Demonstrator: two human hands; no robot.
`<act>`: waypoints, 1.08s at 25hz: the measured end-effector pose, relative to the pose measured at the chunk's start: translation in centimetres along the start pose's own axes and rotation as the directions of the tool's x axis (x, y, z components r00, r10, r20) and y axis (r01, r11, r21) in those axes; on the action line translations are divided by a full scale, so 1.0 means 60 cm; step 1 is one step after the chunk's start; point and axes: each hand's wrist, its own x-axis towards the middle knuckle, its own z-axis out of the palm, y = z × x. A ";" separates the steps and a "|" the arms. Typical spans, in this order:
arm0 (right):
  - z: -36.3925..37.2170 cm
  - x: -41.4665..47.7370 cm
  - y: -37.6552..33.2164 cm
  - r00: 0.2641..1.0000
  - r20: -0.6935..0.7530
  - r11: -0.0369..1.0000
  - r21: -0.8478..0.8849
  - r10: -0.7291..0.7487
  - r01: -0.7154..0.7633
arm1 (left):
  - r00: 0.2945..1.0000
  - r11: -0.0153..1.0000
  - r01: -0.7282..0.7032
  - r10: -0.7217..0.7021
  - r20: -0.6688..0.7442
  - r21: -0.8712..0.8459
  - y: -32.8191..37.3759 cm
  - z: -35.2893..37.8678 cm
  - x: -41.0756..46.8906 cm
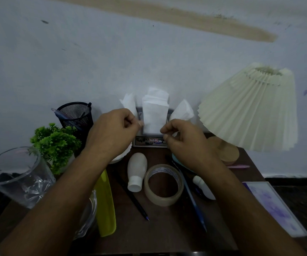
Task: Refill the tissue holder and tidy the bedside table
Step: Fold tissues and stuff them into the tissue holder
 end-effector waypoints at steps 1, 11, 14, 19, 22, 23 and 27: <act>0.001 -0.004 0.000 0.999 0.035 1.000 -0.027 0.007 -0.006 | 0.999 0.999 0.031 -0.030 -0.029 0.040 0.000 -0.002 -0.003; 0.005 -0.030 -0.003 0.990 0.138 0.970 -0.243 0.029 0.005 | 0.985 0.994 0.046 -0.062 0.162 0.099 0.000 0.015 -0.014; 0.006 -0.030 0.002 0.990 0.137 0.956 -0.292 0.035 0.007 | 0.980 0.997 0.038 -0.052 0.192 0.073 0.000 0.015 -0.015; 0.004 -0.029 0.006 0.987 0.156 0.943 -0.332 0.047 0.008 | 0.966 0.999 0.022 -0.034 0.257 0.049 0.004 0.015 -0.018; 0.000 -0.030 -0.001 0.987 0.157 0.951 -0.309 0.037 0.014 | 0.969 0.999 0.020 -0.026 0.245 0.030 0.007 0.000 -0.023; 0.000 -0.030 -0.006 0.988 0.149 0.960 -0.281 0.026 0.017 | 0.974 1.000 0.020 -0.022 0.225 0.011 0.008 -0.011 -0.024; 0.018 -0.026 -0.039 0.987 0.161 0.992 -0.122 -0.019 0.039 | 0.995 1.000 0.024 -0.022 0.102 -0.010 0.003 -0.067 -0.033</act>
